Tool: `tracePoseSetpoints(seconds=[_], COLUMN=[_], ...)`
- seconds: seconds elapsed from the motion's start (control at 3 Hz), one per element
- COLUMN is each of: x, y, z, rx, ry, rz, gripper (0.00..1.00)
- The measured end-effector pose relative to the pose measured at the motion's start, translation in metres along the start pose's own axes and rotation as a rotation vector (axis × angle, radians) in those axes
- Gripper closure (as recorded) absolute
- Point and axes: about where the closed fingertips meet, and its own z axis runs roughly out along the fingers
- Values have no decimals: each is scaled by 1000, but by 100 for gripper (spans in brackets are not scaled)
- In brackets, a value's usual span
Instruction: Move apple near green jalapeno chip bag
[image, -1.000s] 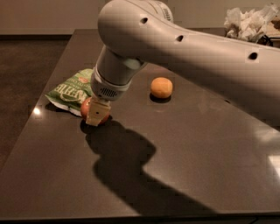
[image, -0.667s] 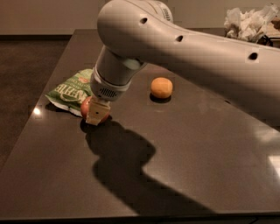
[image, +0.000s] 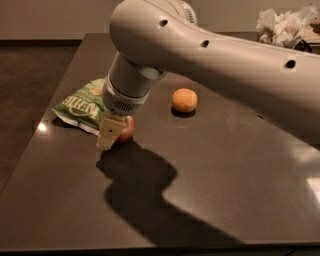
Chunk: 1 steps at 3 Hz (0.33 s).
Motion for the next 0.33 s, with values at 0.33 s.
tracePoseSetpoints(seconds=[0.33], x=[0], y=[0], z=[0], rx=[0], ry=[0], rz=[0], gripper=[0])
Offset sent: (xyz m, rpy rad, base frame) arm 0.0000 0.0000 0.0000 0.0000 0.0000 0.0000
